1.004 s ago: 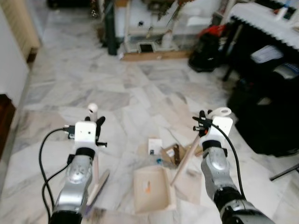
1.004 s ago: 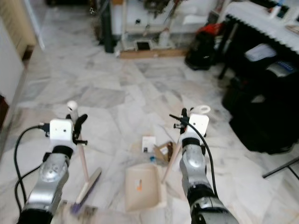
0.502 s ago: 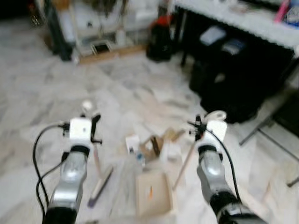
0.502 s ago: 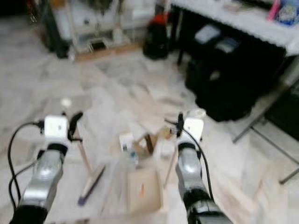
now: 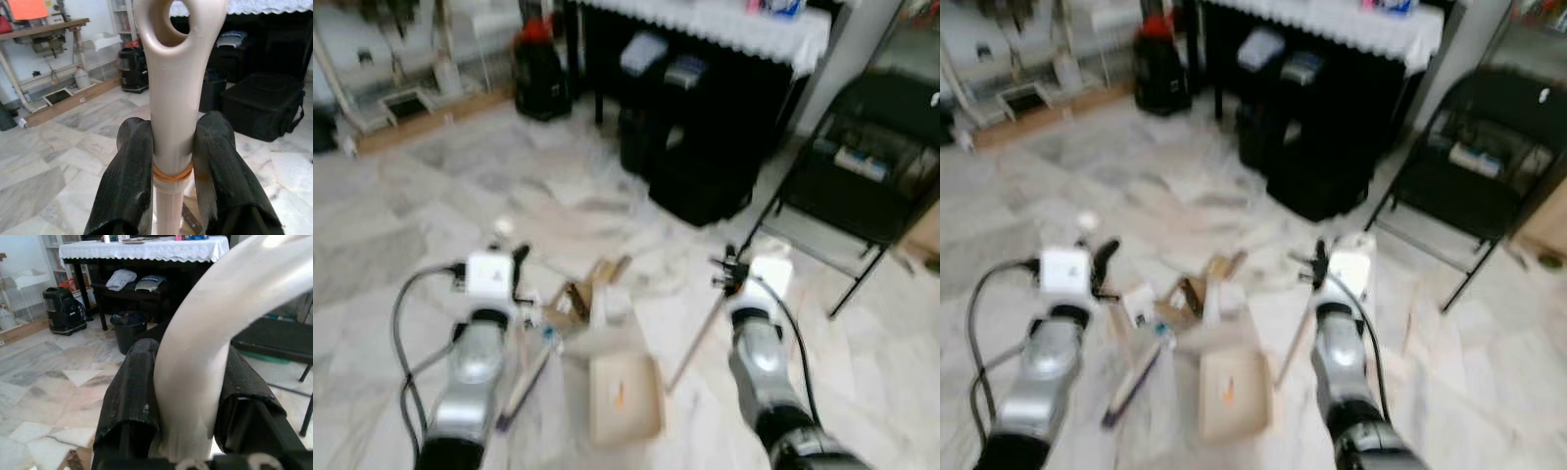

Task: Sweep floor

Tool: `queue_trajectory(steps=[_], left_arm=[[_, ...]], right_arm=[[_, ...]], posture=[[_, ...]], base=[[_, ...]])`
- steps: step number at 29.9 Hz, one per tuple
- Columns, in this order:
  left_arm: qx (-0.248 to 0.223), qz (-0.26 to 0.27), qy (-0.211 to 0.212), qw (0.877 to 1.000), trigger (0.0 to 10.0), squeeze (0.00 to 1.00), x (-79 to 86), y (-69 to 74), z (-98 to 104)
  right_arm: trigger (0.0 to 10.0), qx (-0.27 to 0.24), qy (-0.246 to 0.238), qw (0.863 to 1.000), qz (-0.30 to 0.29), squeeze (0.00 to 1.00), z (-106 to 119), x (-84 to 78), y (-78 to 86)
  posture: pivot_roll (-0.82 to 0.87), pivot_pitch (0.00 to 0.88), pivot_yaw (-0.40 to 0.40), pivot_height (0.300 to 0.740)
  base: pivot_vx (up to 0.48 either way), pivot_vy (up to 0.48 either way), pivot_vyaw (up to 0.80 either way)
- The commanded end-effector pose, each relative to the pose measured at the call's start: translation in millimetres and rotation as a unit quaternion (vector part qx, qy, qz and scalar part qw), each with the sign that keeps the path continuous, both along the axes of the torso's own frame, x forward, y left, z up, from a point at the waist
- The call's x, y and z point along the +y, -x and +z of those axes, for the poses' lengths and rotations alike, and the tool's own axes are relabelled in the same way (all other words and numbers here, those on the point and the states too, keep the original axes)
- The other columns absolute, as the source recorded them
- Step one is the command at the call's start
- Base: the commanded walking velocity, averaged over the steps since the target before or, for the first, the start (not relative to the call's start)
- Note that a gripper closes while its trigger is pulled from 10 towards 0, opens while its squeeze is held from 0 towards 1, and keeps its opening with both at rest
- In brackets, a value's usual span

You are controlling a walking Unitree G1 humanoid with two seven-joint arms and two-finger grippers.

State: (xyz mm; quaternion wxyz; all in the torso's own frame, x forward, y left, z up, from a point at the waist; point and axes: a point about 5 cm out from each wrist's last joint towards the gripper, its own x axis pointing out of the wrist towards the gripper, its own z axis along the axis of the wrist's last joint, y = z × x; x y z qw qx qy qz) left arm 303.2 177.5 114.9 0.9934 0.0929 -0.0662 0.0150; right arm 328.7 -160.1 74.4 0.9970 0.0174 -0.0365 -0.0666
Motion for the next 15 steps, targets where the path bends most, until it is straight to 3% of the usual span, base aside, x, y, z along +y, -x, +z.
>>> queue_trajectory(steps=[1, 7, 15], left_arm=[[-0.021, 0.009, -0.007, 1.000, 10.0, 0.00, 5.8, 0.8, 8.1], [-0.019, 0.009, -0.010, 1.000, 10.0, 0.00, 4.5, 1.1, 6.8], [-0.019, 0.012, -0.009, 1.000, 10.0, 0.00, 4.3, 1.1, 6.6]], right_arm=[[10.0, -0.027, 0.003, 1.000, 0.013, 0.00, 12.2, 5.8, -5.4], [10.0, -0.027, 0.005, 1.000, 0.013, 0.00, 12.0, 5.3, -5.1], [10.0, -0.027, 0.005, 1.000, 0.015, 0.00, 12.6, 5.5, -5.7]], posture=[[0.04, 0.033, -0.039, 0.740], [0.04, 0.031, -0.041, 0.740], [0.04, 0.031, -0.041, 0.740]], base=[[0.000, 0.000, 0.00], [0.000, 0.000, 0.00], [0.000, -0.266, 0.00]])
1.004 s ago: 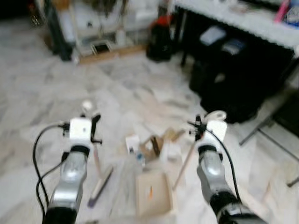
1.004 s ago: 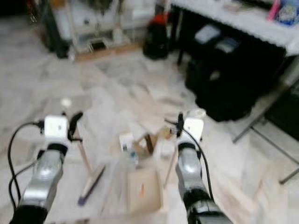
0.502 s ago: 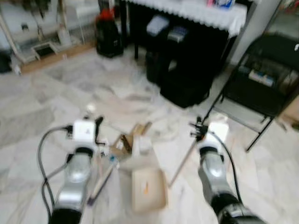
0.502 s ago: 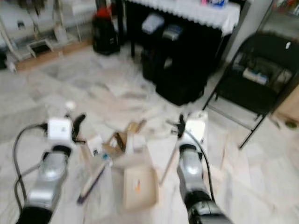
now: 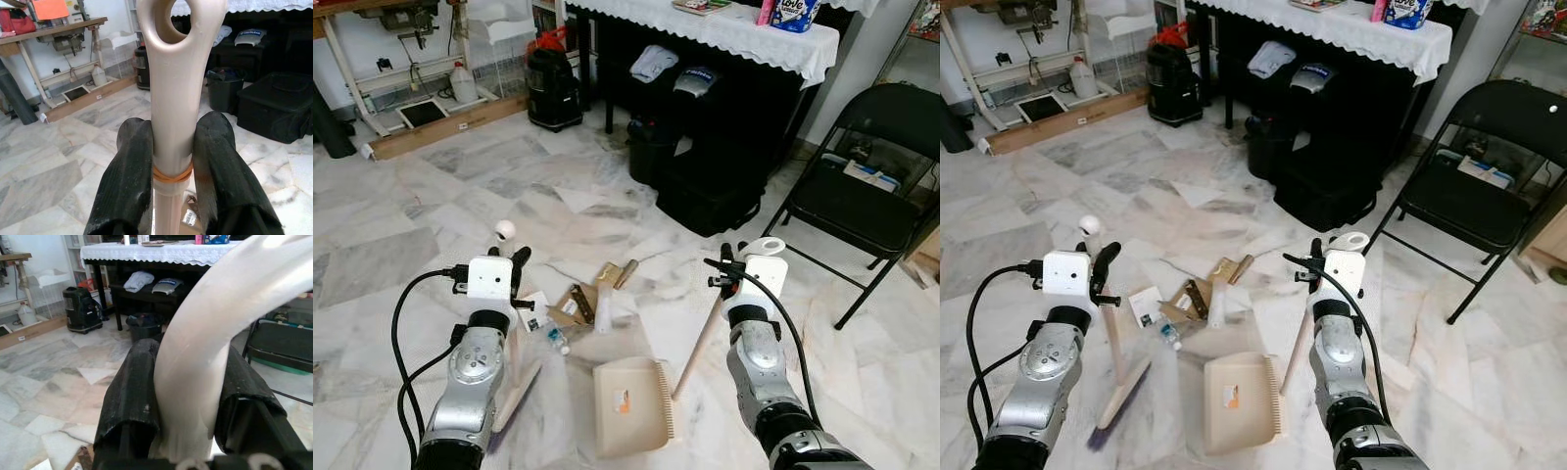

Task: Sweep floor

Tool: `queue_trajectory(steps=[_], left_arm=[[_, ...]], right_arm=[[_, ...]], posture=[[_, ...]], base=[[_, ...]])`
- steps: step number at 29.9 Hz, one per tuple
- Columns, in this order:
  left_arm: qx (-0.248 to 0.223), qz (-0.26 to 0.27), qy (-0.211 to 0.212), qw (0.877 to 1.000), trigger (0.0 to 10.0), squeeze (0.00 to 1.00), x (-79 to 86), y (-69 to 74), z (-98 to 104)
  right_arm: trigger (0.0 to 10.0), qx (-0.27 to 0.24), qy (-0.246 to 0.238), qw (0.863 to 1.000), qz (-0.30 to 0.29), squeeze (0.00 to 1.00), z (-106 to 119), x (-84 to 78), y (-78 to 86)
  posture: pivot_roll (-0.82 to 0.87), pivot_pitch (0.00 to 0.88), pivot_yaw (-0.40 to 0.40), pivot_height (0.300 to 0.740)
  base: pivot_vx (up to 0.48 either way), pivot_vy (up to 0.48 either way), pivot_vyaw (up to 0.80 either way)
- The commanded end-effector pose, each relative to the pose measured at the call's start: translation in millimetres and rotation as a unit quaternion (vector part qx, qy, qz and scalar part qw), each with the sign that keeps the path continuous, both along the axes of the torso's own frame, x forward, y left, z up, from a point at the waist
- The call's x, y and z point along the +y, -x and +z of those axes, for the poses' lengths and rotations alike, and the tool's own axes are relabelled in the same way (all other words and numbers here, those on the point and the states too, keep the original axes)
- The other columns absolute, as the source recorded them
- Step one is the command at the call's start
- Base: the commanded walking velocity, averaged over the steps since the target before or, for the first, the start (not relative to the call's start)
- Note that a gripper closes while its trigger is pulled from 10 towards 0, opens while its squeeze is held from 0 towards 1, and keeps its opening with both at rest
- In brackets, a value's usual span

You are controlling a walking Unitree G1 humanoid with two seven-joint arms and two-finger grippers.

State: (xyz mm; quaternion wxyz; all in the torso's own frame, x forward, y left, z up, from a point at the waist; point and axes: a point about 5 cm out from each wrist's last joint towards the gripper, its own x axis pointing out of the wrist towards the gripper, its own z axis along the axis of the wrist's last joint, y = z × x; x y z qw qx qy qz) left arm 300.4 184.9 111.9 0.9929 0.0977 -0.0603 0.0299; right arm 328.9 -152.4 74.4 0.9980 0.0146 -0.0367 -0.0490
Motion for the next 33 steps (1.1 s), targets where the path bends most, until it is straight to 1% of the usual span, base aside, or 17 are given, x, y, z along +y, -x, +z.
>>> queue_trajectory(steps=[1, 12, 33], left_arm=[[-0.023, -0.004, -0.006, 1.000, 10.0, 0.00, -3.1, -1.7, 9.6], [-0.024, -0.003, -0.005, 1.000, 10.0, 0.00, -3.1, -1.4, 8.9], [-0.029, -0.002, 0.012, 0.999, 10.0, 0.00, -4.1, 0.7, 8.9]], right_arm=[[10.0, -0.026, 0.001, 1.000, -0.002, 0.00, 12.6, -2.1, -5.5], [10.0, -0.025, 0.000, 1.000, 0.001, 0.00, 11.9, -1.6, -5.5], [10.0, -0.023, 0.003, 1.000, 0.004, 0.00, 13.0, -3.4, -6.8]], posture=[[0.04, 0.031, -0.041, 0.740], [0.04, 0.016, -0.046, 0.740], [0.04, 0.020, -0.061, 0.740]], base=[[0.000, -0.266, 0.00], [0.000, -0.263, 0.00], [0.000, 0.000, 0.00]])
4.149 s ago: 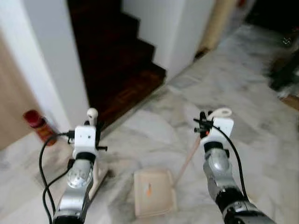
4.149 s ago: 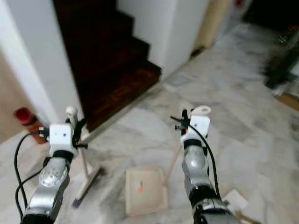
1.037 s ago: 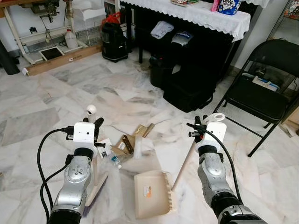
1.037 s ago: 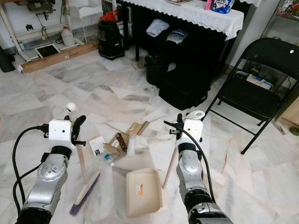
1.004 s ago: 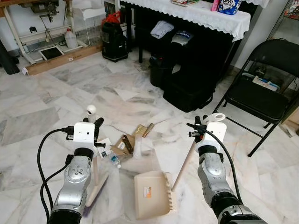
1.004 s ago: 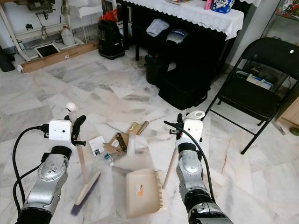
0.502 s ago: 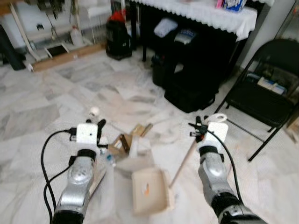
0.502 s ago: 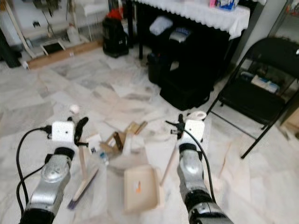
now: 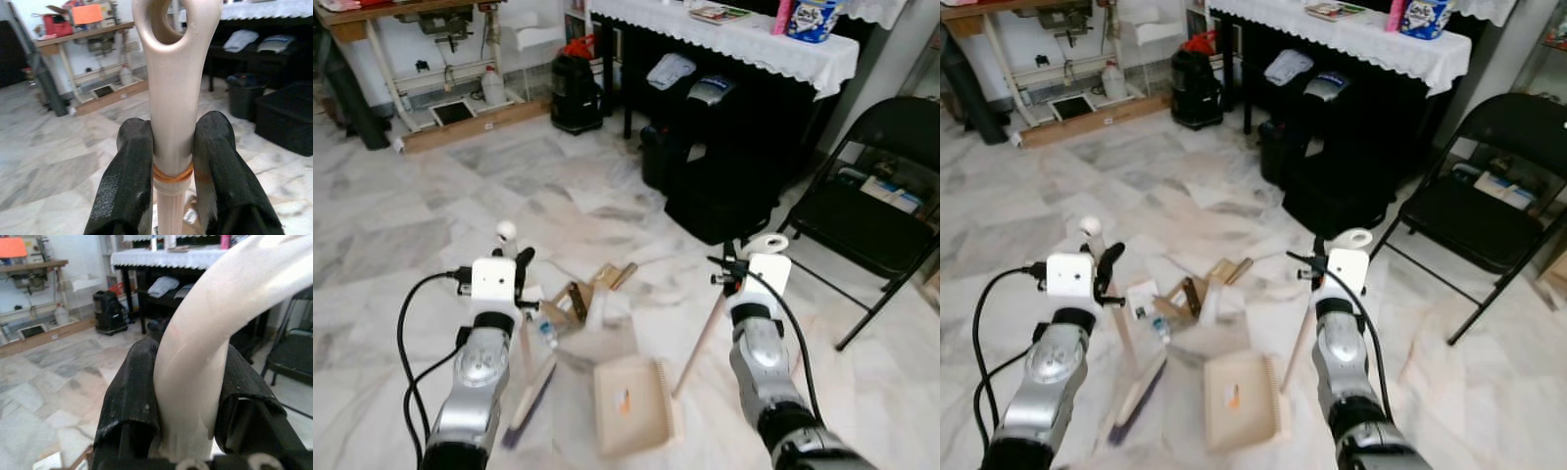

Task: Sweep floor

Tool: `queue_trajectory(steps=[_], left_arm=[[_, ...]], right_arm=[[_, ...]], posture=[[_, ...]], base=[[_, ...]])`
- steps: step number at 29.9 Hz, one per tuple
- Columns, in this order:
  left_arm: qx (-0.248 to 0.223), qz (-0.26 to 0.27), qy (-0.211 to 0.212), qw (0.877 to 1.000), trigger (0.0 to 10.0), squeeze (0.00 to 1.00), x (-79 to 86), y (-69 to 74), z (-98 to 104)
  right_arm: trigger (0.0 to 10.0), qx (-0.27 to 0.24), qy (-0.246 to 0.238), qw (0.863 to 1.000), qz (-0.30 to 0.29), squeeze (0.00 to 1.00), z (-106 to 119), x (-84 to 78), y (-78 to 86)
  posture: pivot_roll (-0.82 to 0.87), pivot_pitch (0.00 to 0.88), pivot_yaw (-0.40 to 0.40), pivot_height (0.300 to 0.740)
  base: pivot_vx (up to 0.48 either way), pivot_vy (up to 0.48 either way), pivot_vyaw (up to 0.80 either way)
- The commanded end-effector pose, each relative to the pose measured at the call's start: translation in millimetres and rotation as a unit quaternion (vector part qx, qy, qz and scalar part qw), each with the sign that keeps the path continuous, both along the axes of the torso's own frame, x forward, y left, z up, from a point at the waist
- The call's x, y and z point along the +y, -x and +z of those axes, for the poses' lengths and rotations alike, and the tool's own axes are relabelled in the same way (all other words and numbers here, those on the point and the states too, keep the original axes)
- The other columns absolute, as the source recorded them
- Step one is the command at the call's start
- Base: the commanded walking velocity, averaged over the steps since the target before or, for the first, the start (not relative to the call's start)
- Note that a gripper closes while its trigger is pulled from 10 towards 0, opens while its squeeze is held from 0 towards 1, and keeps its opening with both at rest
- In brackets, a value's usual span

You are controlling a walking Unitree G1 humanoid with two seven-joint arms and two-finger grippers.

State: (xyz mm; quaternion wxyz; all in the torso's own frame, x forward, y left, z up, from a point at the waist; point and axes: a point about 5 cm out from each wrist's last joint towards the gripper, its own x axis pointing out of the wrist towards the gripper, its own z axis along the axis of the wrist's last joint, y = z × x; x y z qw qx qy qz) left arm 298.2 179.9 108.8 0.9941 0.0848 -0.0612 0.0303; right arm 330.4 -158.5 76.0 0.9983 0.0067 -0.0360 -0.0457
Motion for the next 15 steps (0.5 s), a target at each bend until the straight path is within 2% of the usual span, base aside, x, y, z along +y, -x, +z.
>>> queue_trajectory(steps=[1, 15], left_arm=[[-0.027, -0.002, -0.002, 1.000, 10.0, 0.00, 1.2, -0.8, 11.2], [-0.023, 0.001, -0.002, 1.000, 10.0, 0.00, 2.2, 0.4, 9.4]], right_arm=[[10.0, -0.024, -0.005, 1.000, 0.001, 0.00, 11.5, 2.5, -5.4], [10.0, -0.023, -0.004, 1.000, -0.003, 0.00, 11.4, 0.6, -5.2]], posture=[[0.04, 0.020, -0.061, 0.740], [0.03, 0.029, -0.065, 0.740]], base=[[0.000, 0.000, 0.00], [0.000, 0.000, 0.00]])
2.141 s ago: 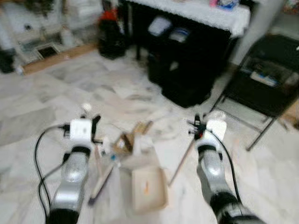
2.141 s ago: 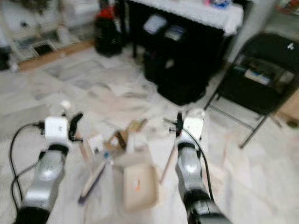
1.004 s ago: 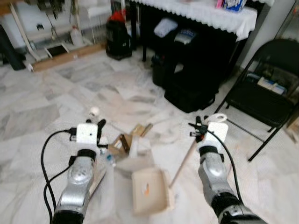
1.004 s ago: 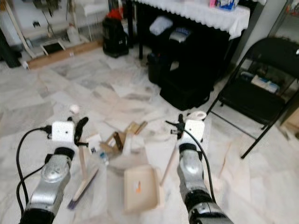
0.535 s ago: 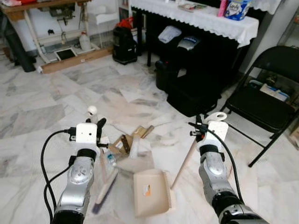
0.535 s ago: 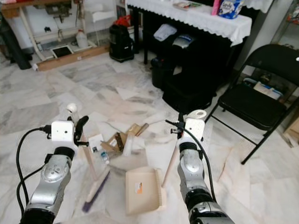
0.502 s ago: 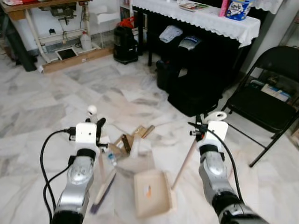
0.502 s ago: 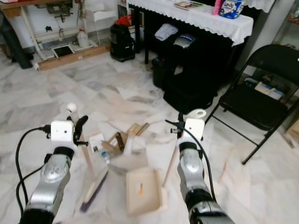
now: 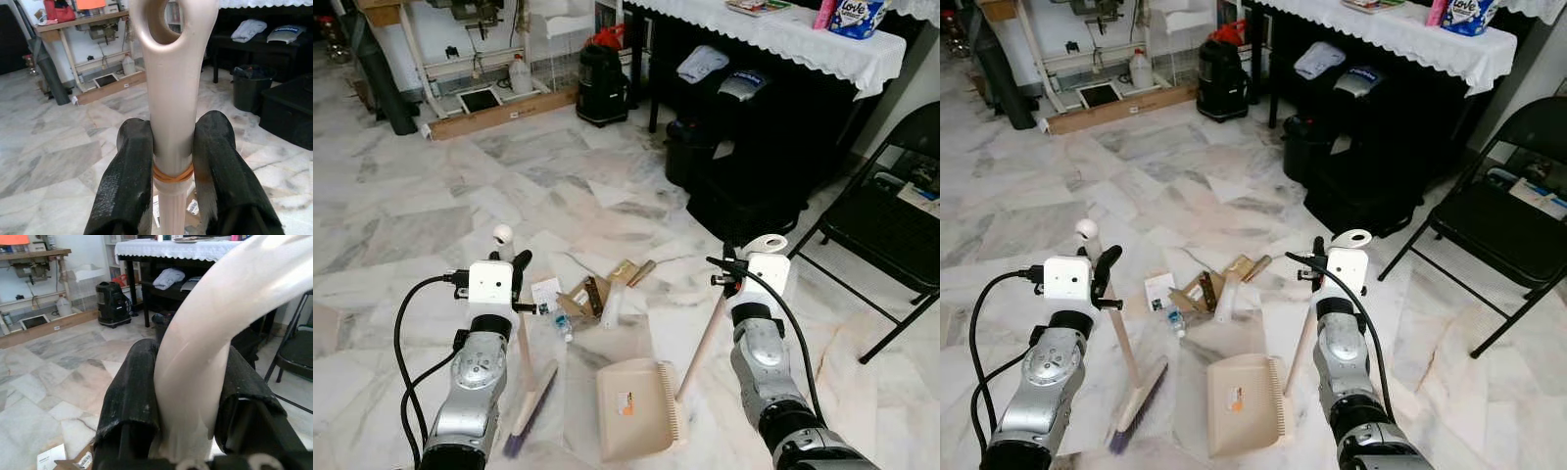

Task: Sweep floor

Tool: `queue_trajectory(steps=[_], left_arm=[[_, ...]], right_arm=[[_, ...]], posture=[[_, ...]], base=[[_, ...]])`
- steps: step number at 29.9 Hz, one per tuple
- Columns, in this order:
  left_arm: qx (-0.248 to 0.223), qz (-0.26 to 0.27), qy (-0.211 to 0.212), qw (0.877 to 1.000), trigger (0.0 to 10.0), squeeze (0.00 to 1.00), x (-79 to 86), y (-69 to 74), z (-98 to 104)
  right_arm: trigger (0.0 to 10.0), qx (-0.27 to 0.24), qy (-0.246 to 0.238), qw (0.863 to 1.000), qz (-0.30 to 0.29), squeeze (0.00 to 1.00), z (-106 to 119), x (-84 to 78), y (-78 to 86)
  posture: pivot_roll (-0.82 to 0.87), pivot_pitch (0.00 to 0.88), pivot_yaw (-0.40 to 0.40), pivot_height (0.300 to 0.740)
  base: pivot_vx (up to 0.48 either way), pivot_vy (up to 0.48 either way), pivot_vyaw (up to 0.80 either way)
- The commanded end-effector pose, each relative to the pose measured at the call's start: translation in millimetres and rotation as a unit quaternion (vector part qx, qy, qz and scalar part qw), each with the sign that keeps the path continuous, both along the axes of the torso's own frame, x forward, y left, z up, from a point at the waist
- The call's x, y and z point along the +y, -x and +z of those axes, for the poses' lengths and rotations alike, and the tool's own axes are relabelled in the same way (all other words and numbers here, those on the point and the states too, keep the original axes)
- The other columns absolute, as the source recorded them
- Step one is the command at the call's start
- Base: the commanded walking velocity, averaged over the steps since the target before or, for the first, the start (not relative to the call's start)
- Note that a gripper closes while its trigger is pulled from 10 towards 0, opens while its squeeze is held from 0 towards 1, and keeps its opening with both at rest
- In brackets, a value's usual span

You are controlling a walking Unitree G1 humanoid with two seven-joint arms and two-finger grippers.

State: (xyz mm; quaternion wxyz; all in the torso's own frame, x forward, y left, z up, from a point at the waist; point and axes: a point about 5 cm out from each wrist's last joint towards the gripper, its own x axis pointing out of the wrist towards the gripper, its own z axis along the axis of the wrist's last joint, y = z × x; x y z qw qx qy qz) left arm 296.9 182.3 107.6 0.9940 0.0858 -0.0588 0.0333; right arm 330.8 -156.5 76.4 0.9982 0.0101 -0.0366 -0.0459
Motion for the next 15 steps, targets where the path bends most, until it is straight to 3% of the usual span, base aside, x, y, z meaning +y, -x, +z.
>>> queue_trajectory(steps=[1, 15], left_arm=[[-0.025, -0.003, -0.002, 1.000, 10.0, 0.00, -0.2, -0.9, 10.6], [-0.025, -0.001, -0.001, 1.000, 10.0, 0.00, -0.5, -0.9, 10.3]], right_arm=[[10.0, -0.022, -0.005, 1.000, -0.004, 0.00, 10.8, -1.5, -4.9], [10.0, -0.013, -0.010, 1.000, -0.005, 0.00, 9.0, -2.5, -5.2]], posture=[[0.03, 0.029, -0.065, 0.740], [0.04, 0.027, -0.068, 0.740]], base=[[0.000, 0.000, 0.00], [0.000, 0.000, -0.75]])
